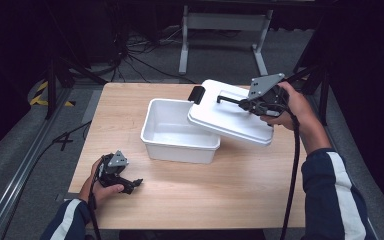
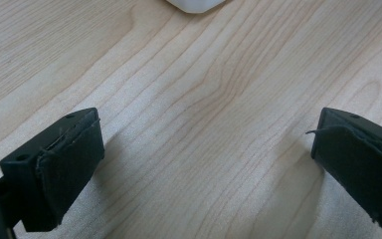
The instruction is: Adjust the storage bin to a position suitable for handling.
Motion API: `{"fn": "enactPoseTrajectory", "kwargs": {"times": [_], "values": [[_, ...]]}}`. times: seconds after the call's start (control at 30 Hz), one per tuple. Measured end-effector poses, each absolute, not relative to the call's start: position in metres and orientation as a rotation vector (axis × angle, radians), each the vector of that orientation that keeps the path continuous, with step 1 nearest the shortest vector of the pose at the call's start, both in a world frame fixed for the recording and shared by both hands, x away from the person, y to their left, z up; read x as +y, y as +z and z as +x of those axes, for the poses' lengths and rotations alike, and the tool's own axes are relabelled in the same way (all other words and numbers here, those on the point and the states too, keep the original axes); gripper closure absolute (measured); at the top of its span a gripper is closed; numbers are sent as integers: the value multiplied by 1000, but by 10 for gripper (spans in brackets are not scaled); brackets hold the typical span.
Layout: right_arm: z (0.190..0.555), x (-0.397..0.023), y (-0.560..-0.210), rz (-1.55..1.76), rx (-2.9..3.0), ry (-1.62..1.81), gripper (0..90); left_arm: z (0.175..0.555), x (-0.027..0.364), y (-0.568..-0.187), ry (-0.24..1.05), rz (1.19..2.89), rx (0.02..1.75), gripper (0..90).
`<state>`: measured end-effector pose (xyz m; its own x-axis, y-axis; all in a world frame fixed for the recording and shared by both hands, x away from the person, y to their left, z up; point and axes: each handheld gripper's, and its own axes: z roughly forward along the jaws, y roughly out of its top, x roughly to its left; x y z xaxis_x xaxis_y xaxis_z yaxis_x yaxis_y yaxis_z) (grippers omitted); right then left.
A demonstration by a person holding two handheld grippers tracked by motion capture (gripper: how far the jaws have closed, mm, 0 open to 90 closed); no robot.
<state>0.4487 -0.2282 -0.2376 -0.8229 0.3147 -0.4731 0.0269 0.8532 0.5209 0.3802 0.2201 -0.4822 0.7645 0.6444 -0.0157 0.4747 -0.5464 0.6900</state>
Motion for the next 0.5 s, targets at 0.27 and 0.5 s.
{"fn": "enactPoseTrajectory", "kwargs": {"times": [0.27,0.5], "values": [[444,-258,-240,311,2450,699,848,380,220,-482,312,2256,832,6],[440,-282,-243,367,2429,714,848,380,220,-482,313,2255,833,6]]}}
